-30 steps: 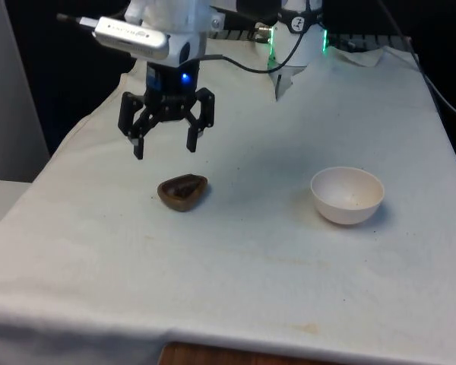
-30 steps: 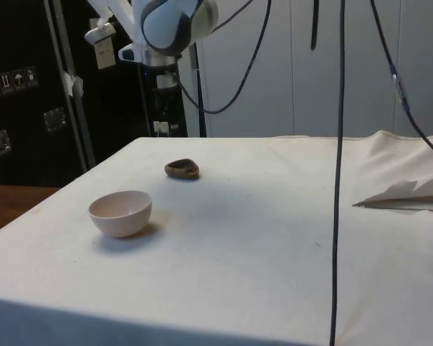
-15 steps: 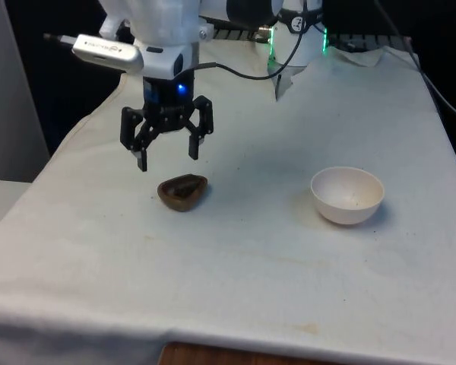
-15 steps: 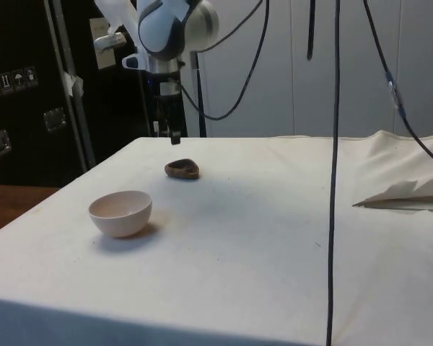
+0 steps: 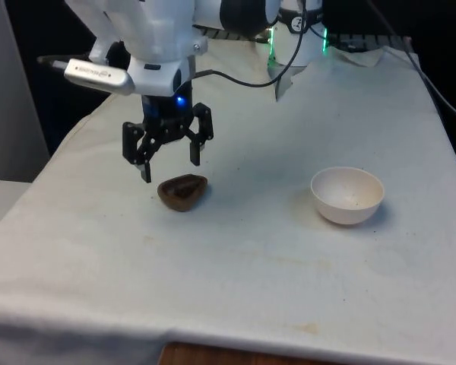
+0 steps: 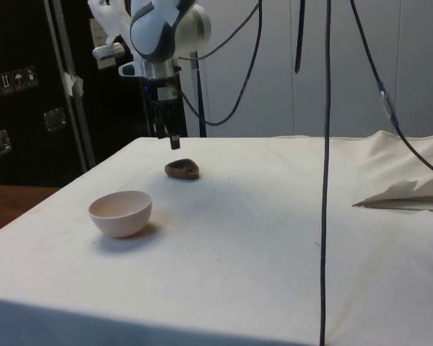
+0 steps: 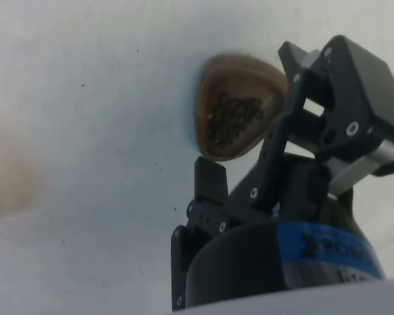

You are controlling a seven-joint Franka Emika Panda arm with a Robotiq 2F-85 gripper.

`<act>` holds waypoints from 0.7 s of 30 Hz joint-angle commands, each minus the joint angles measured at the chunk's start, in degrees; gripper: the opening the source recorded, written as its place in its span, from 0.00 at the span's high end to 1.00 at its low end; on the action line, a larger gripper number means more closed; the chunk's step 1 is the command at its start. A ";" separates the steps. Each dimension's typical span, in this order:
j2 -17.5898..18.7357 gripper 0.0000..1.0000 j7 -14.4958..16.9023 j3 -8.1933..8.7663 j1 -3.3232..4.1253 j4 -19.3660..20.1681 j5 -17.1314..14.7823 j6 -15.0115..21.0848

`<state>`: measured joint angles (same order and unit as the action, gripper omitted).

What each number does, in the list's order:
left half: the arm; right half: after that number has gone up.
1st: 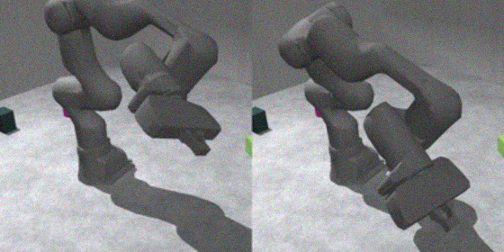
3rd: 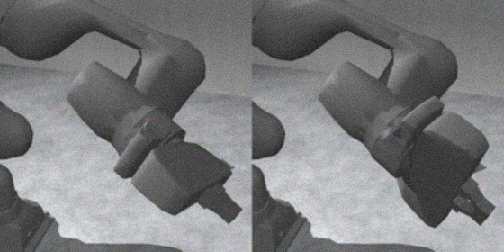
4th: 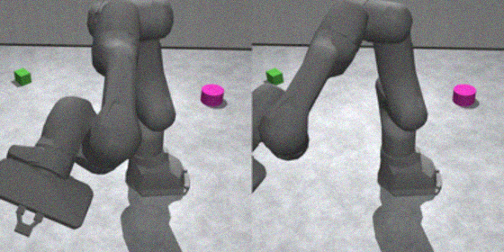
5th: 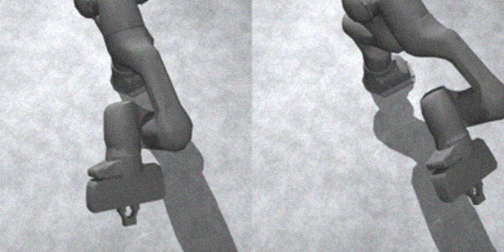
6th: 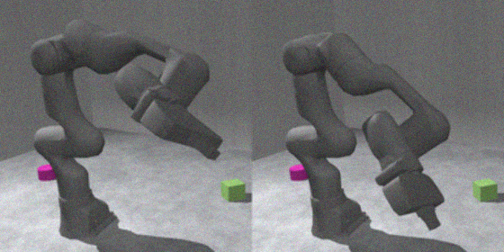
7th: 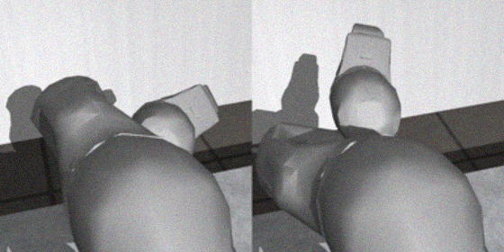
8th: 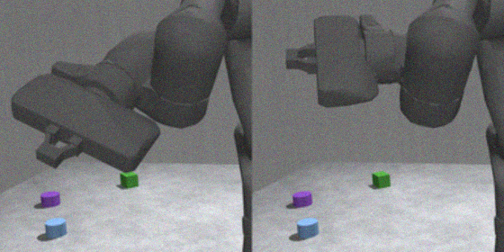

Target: Pour the coffee beans from the cup into the bowl.

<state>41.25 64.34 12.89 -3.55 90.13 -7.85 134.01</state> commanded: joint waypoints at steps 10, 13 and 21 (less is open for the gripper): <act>3.90 0.00 2.23 0.63 -0.40 -6.30 0.00 -5.96; 4.53 0.00 2.52 0.63 -0.46 -7.10 -0.11 -6.76; 5.79 0.00 4.30 1.09 -0.46 -8.65 -0.97 -8.08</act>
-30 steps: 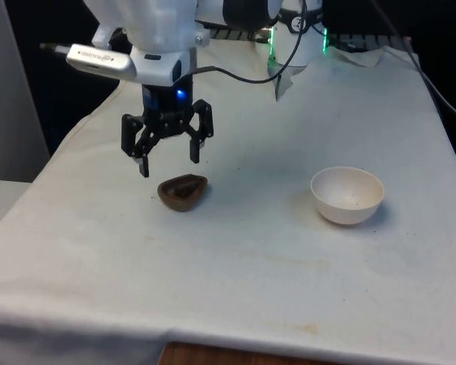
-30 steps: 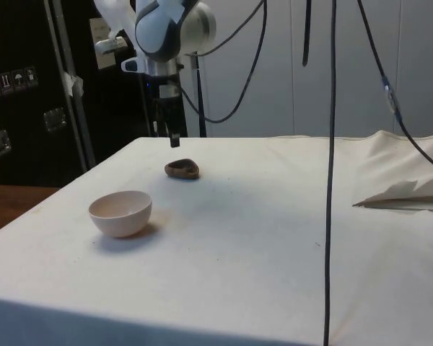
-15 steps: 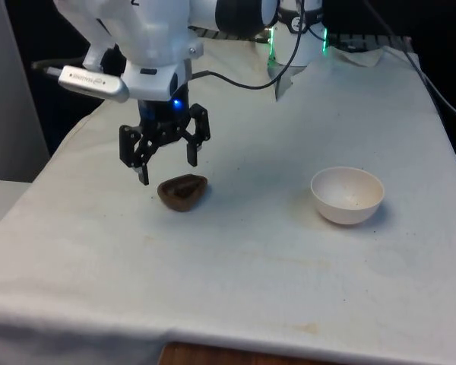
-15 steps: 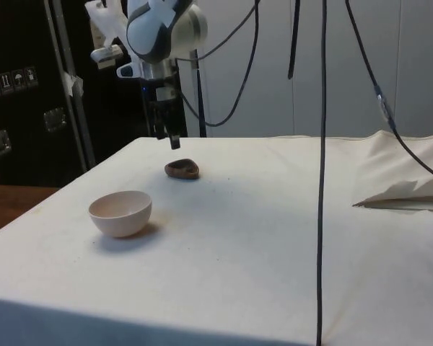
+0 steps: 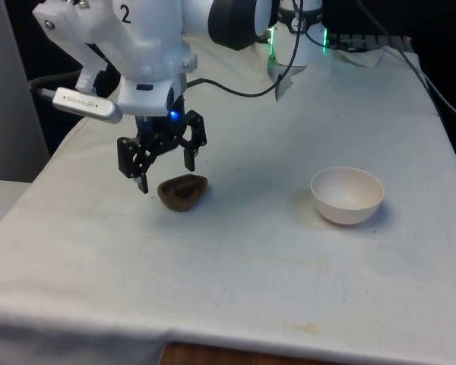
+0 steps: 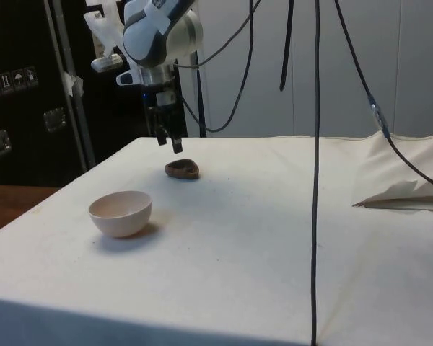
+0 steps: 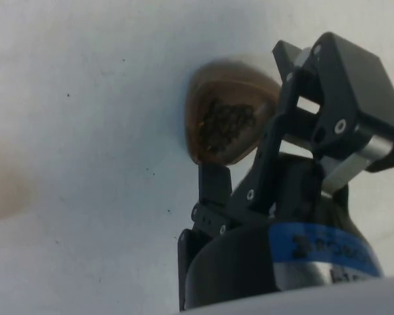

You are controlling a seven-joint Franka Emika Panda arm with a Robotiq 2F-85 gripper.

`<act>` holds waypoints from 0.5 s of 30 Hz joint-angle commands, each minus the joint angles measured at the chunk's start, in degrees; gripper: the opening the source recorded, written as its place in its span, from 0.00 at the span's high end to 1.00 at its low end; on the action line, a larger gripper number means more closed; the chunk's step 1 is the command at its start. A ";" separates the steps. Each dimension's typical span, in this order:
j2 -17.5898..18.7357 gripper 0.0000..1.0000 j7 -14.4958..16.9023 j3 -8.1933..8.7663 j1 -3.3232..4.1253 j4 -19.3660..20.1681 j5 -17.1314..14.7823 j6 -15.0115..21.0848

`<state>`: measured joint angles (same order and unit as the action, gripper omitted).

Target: Pour the coffee beans from the cup into the bowl.

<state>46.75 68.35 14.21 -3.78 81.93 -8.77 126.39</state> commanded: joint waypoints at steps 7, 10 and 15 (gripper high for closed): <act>1.09 0.00 1.43 -0.17 -0.46 -0.74 -0.23 0.17; 1.49 0.00 1.78 -0.23 -0.57 -0.92 -0.40 0.23; 2.69 0.00 3.21 0.06 -0.80 -2.12 -1.43 -0.11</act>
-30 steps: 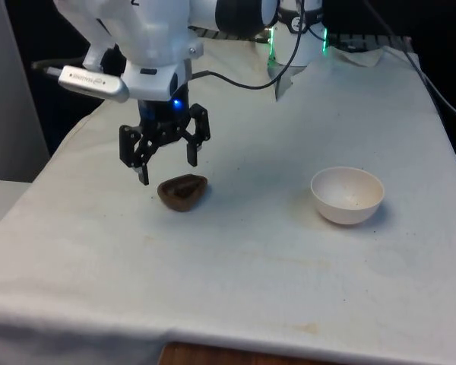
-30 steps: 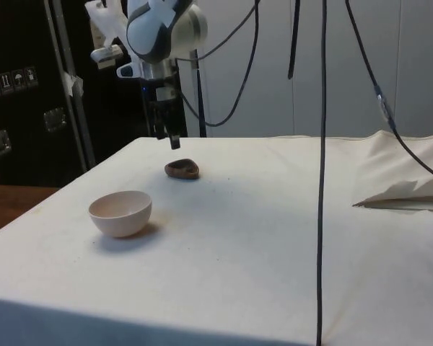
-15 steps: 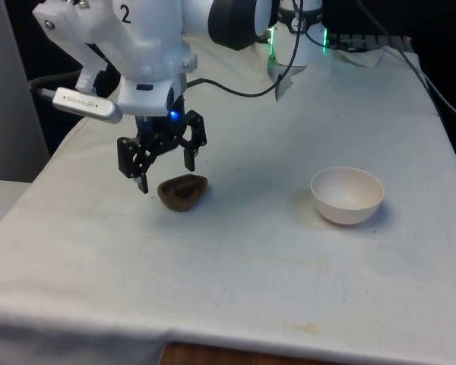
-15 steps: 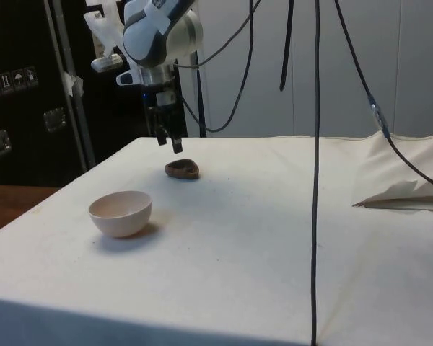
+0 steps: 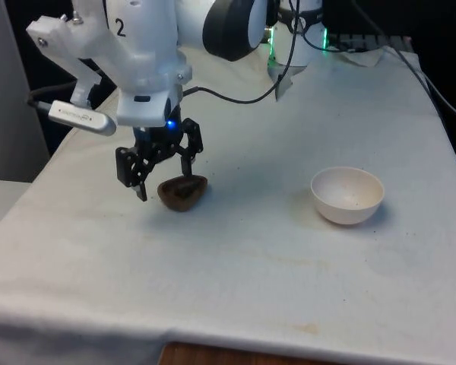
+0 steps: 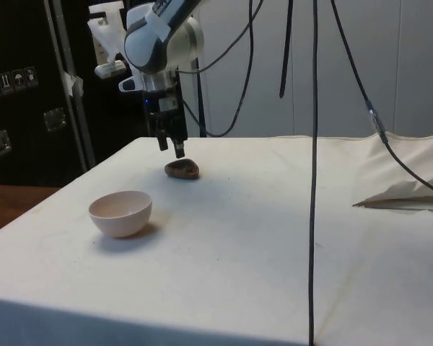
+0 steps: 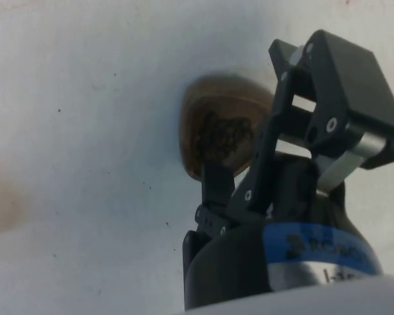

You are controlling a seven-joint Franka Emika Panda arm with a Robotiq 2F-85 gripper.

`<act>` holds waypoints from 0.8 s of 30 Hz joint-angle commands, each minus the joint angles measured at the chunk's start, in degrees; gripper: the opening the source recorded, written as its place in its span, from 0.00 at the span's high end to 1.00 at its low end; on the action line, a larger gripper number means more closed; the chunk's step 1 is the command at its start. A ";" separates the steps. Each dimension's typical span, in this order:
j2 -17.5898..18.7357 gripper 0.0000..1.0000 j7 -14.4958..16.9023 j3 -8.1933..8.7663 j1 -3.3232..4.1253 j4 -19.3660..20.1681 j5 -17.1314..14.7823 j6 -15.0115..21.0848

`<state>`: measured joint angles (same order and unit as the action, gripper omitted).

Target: Pour the coffee beans from the cup into the bowl.

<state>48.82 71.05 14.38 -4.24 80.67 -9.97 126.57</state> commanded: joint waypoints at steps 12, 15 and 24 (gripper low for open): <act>2.92 0.00 1.78 0.40 -0.52 -3.50 -1.32 -0.34; 3.44 0.00 2.23 0.34 -0.63 -3.84 -1.55 -0.69; 3.72 0.00 3.72 0.40 -0.63 -3.84 -2.41 -1.60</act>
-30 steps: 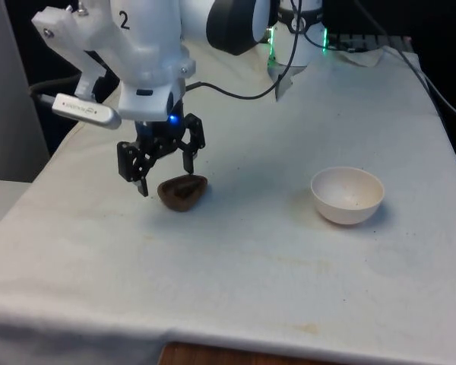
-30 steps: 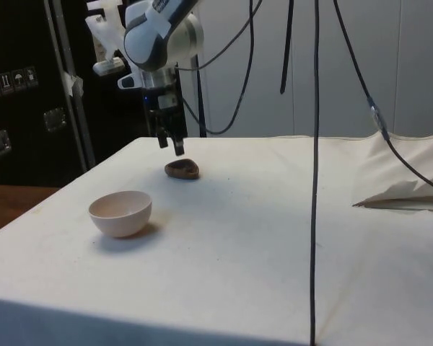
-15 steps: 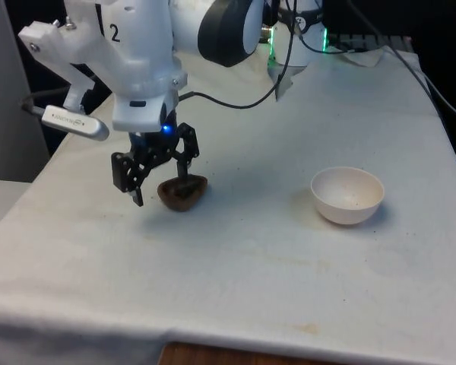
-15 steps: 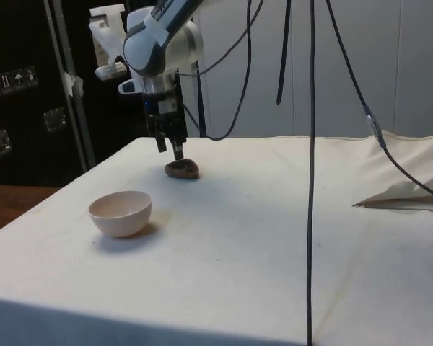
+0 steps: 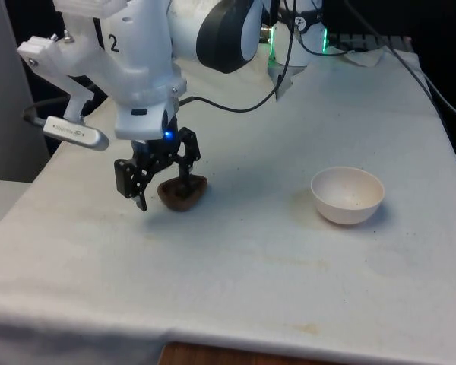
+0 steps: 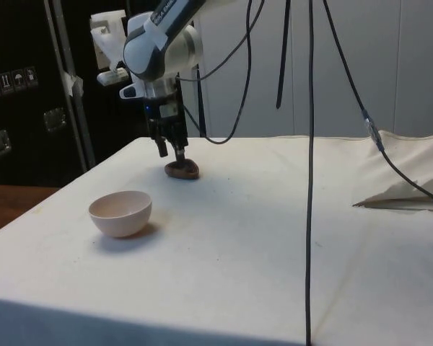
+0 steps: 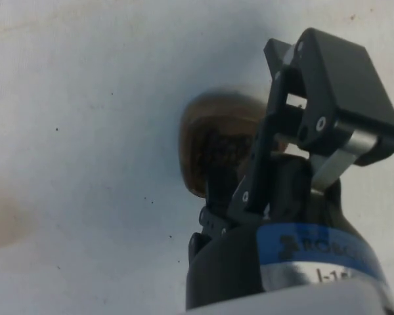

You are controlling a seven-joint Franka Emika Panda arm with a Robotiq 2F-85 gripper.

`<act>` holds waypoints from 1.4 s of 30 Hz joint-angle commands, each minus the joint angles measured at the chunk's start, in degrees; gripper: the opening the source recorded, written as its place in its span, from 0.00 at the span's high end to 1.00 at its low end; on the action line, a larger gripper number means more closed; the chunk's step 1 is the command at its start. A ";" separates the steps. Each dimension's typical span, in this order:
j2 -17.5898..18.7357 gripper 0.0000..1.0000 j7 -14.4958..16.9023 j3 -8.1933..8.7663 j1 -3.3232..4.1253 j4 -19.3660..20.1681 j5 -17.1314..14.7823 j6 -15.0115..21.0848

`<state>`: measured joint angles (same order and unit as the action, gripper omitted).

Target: Pour the coffee beans from the cup into the bowl.

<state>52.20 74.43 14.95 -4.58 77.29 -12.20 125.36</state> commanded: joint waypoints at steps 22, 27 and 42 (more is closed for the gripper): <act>1.26 0.00 2.46 0.17 -0.29 -1.15 -1.38 -0.57; 1.15 0.00 2.52 0.23 -0.29 -0.92 -1.38 -0.40; 1.15 0.00 2.52 0.63 -0.23 -0.74 -1.49 -0.34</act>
<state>53.34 76.89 15.64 -4.76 76.60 -13.64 125.02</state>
